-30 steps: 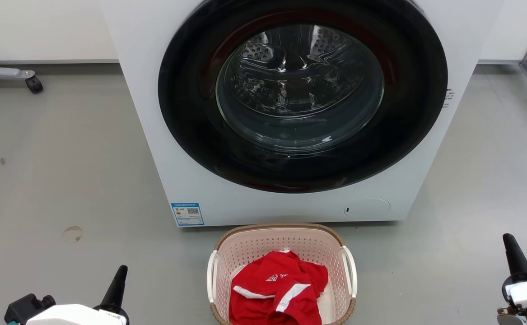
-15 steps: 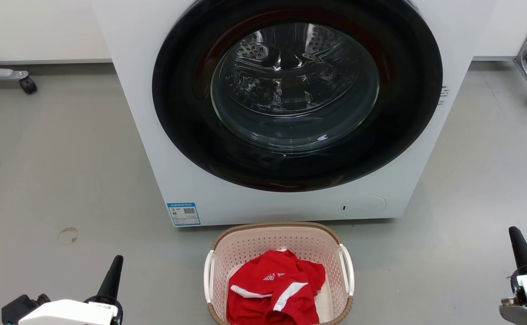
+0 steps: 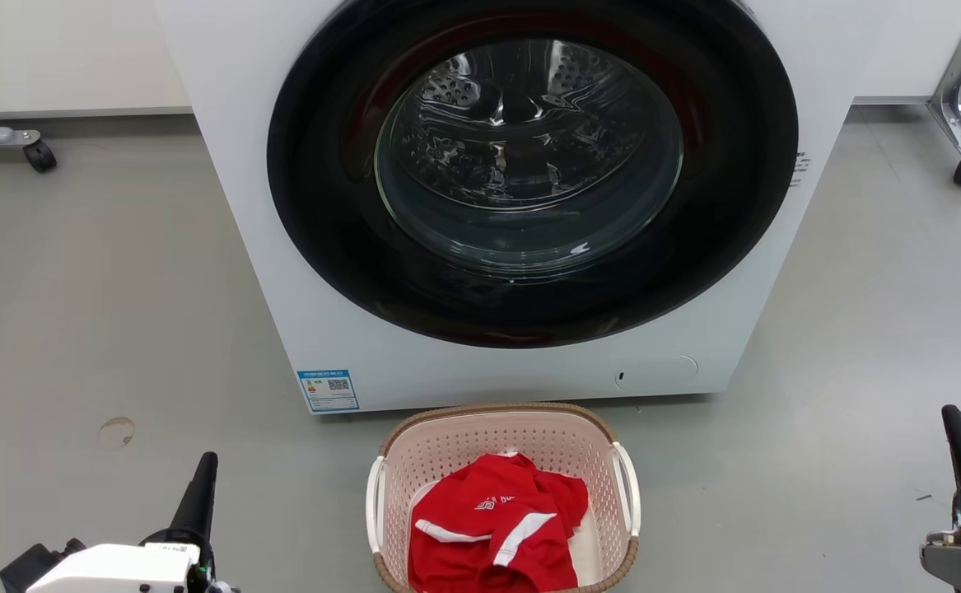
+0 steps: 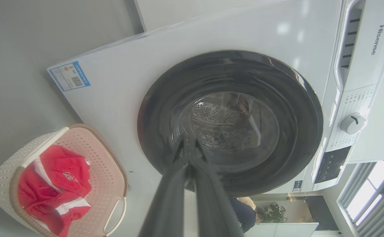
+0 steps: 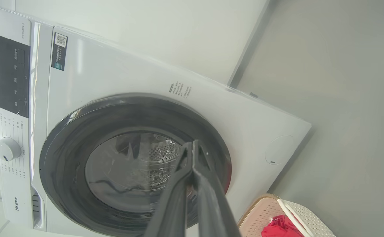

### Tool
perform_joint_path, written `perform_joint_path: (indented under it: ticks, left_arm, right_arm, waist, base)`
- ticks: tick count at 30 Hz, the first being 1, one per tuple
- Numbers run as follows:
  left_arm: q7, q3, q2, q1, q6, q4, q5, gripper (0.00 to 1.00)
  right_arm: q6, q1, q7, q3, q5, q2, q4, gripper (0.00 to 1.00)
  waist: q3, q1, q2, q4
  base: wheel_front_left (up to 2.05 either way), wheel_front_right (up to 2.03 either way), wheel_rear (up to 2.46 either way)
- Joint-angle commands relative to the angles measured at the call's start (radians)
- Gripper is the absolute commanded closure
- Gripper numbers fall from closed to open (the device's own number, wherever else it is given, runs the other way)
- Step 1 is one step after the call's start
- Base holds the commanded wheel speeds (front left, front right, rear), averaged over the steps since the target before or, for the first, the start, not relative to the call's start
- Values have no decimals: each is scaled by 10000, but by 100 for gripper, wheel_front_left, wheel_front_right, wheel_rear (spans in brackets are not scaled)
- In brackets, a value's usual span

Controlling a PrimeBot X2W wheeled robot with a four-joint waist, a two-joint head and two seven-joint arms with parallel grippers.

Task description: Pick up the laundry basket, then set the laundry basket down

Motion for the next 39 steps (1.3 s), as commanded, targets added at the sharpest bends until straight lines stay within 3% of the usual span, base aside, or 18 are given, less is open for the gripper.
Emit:
perform_joint_path:
  ticks: [1,16,39]
  left_arm:
    - [62,461,7,-655,-192,-155,-155,100]
    - [313,1353,-736,-886,-779,224,-862,100]
    - [407,1478,-827,-897,-788,237,-778,100]
  right_arm:
    - [-20,-577,153,37,266,-220,-375,100]
    - [-25,-690,582,-433,1516,-74,-565,100]
    - [-25,-692,591,-443,1532,-69,-567,100]
  waist:
    - [5,0,0,-13]
    - [56,-1,0,-149]
    - [56,-1,0,-151]
  base:
    - [0,0,0]
    - [0,0,0]
    - [0,0,0]
